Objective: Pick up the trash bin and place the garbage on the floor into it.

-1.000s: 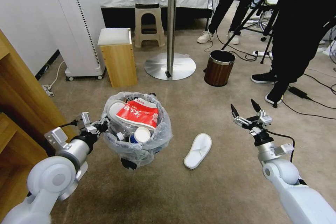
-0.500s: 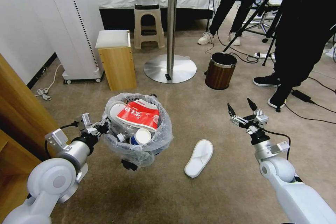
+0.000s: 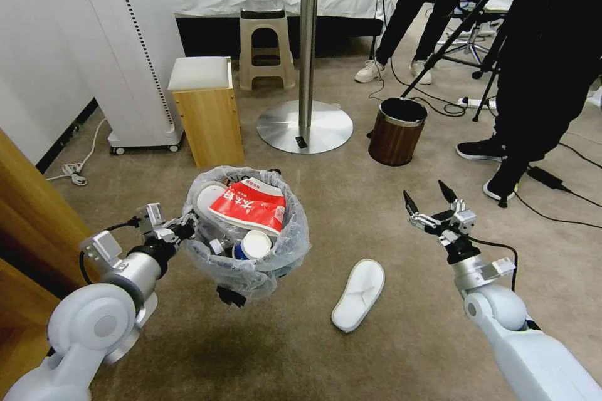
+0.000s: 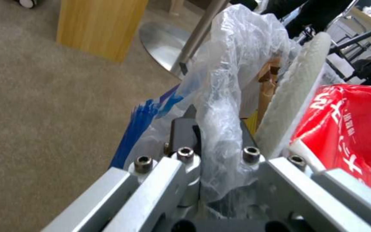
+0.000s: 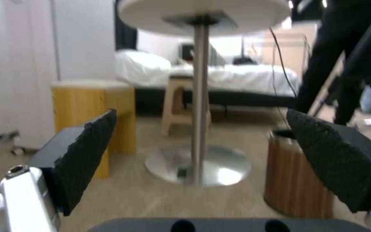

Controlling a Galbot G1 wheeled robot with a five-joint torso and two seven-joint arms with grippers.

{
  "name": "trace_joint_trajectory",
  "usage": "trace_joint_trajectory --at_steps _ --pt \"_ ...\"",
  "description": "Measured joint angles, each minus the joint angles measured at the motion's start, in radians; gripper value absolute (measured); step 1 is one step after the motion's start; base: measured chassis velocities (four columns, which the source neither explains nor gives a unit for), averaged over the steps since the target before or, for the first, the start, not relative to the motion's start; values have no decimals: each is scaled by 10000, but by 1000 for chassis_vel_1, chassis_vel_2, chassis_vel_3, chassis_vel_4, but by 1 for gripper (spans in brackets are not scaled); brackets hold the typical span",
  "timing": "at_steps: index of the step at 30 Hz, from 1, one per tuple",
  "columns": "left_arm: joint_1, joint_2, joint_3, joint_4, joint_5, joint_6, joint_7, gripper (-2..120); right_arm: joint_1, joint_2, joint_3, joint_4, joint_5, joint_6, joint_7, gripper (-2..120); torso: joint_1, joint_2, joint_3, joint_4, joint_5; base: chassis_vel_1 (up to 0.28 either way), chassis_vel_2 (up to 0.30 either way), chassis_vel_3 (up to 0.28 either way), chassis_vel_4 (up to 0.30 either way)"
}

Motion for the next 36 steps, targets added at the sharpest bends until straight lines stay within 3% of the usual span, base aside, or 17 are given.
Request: trace_joint_trajectory --at_steps 6,8,9,12,13,15,17,20,21,23,25,27,36 --pt "37 16 -4 -33 15 -6 7 3 -333 -105 -253 349 -168 -765 678 100 -1 0 -2 -2 2 -15 20 11 -16" --pt "38 26 -5 -39 20 -9 7 3 -660 -298 -282 880 -146 -1854 1028 100 -1 0 -2 0 1 0 0 0 0" --pt "38 26 -5 -39 20 -9 7 3 -660 -298 -282 880 -146 -1854 1028 100 -1 0 -2 0 1 0 0 0 0" --pt "34 31 -5 -44 35 -14 7 3 -1104 -639 -424 1780 223 -3628 1784 100 -1 1 -2 -4 -1 0 0 0 0" --pt "34 31 -5 -44 35 -14 7 3 -1104 -639 -424 1780 223 -3628 1784 100 -1 1 -2 -4 -1 0 0 0 0" --pt "36 14 15 -46 68 -19 7 3 -1172 -734 -663 2228 737 -5029 2461 100 -1 0 -2 -1 0 0 0 0 0" --pt "37 13 19 -48 72 -19 7 3 -1173 -739 -702 2287 850 -5249 2569 100 -1 0 -2 -1 0 0 0 0 0" --pt "56 26 11 -59 86 -32 11 3 -1132 -739 -931 2651 1804 -6868 3257 100 -1 1 -2 0 0 0 0 0 0" --pt "56 26 11 -59 86 -32 11 3 -1132 -739 -931 2651 1804 -6868 3257 100 -1 1 -2 0 0 0 0 0 0" --pt "72 50 -20 -60 86 -49 23 3 -1034 -700 -1037 2783 2515 -7865 3712 100 -1 1 -2 0 0 0 0 0 0" --pt "73 51 -25 -60 85 -56 29 3 -996 -684 -1062 2802 2752 -8134 3824 100 -1 0 -2 0 0 0 0 0 0" --pt "70 41 -27 -21 88 -72 49 3 -830 -613 -1119 2835 3424 -9003 4246 100 -1 0 -2 0 0 0 0 0 0" --pt "16 7 38 49 132 -97 94 3 -453 -413 -1272 2800 4540 -10758 5094 100 -1 0 -1 -1 0 0 0 0 0"
